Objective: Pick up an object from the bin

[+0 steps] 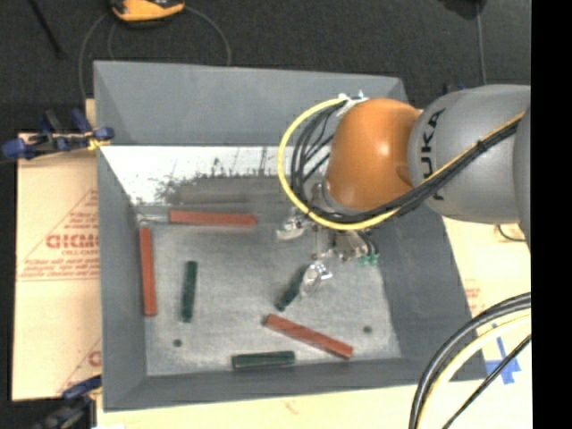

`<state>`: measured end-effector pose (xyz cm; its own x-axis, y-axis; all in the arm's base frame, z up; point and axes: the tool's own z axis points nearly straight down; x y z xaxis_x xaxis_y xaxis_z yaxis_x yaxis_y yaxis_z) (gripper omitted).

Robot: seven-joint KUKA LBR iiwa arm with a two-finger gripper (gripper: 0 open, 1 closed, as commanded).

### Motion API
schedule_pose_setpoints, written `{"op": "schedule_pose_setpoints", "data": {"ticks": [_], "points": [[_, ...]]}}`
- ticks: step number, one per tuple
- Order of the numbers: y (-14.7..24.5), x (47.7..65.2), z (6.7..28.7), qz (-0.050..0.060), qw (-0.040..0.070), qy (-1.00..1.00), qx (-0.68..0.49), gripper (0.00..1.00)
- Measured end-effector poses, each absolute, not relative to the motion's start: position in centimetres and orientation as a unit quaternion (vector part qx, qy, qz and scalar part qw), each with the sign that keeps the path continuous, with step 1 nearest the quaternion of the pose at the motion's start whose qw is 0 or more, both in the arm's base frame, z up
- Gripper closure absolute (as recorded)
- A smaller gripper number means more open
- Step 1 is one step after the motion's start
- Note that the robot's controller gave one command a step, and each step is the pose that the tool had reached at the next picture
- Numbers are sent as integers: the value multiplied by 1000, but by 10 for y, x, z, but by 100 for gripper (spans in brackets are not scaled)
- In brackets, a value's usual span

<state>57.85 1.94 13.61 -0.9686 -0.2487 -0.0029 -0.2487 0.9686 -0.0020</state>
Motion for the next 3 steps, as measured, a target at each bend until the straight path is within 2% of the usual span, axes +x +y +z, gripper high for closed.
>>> {"op": "schedule_pose_setpoints", "data": {"ticks": [1,2,3], "points": [[23,577,123,1,2,983,-181,0],[28,577,138,-1,2,956,-294,0],[24,583,82,-1,4,939,-345,0]]}}
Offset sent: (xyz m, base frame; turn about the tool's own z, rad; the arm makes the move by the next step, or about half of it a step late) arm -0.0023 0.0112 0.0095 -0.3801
